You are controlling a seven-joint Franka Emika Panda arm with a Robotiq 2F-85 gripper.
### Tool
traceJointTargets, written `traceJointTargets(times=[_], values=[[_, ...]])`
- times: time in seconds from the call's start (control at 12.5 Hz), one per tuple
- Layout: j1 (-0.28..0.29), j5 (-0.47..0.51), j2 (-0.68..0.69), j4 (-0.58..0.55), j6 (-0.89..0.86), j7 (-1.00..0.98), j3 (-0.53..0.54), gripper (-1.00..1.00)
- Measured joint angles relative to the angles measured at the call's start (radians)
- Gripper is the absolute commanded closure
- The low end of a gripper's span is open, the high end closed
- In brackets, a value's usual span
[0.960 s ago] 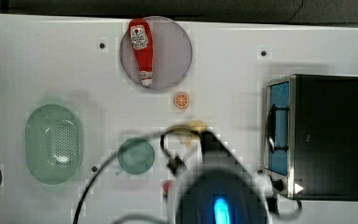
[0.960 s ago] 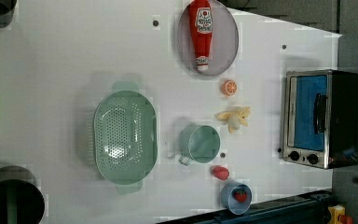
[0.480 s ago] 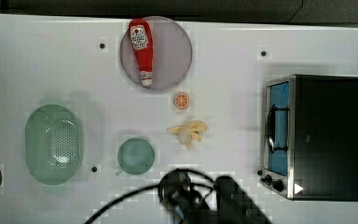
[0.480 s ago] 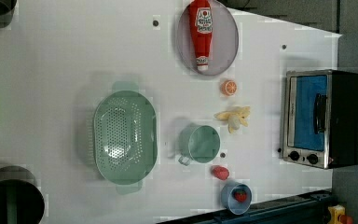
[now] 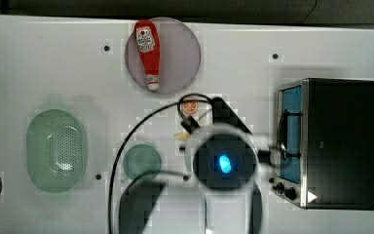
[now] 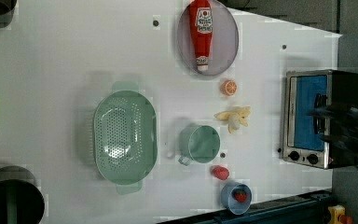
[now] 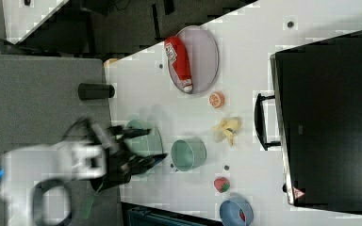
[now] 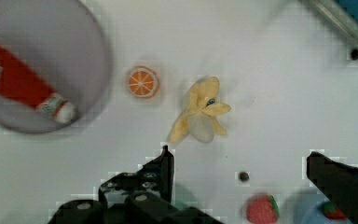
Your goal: Pick banana from table and place on oven.
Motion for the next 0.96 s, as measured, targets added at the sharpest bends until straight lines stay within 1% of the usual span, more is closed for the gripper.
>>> traceJointTargets(times=[0.08,0.24,0.56,0.72,0.8,0.96], values=[[-0.006,-0.003,0.071,-0.023,0.074,0.000,0.006,-1.00],[-0.001,0.013,0.180,-0.080,0.160,0.000,0.002,-1.00],[-0.001,0.019,0.401,-0.084,0.383,0.002,-0.006,-1.00],[-0.005,0.012,0.466,-0.119,0.472,0.002,-0.009,-1.00],[0.005,0.005,0.484,-0.143,0.521,0.002,-0.021,-1.00],[0.002,-0.014,0.542,-0.141,0.586,0.002,-0.016,-1.00]])
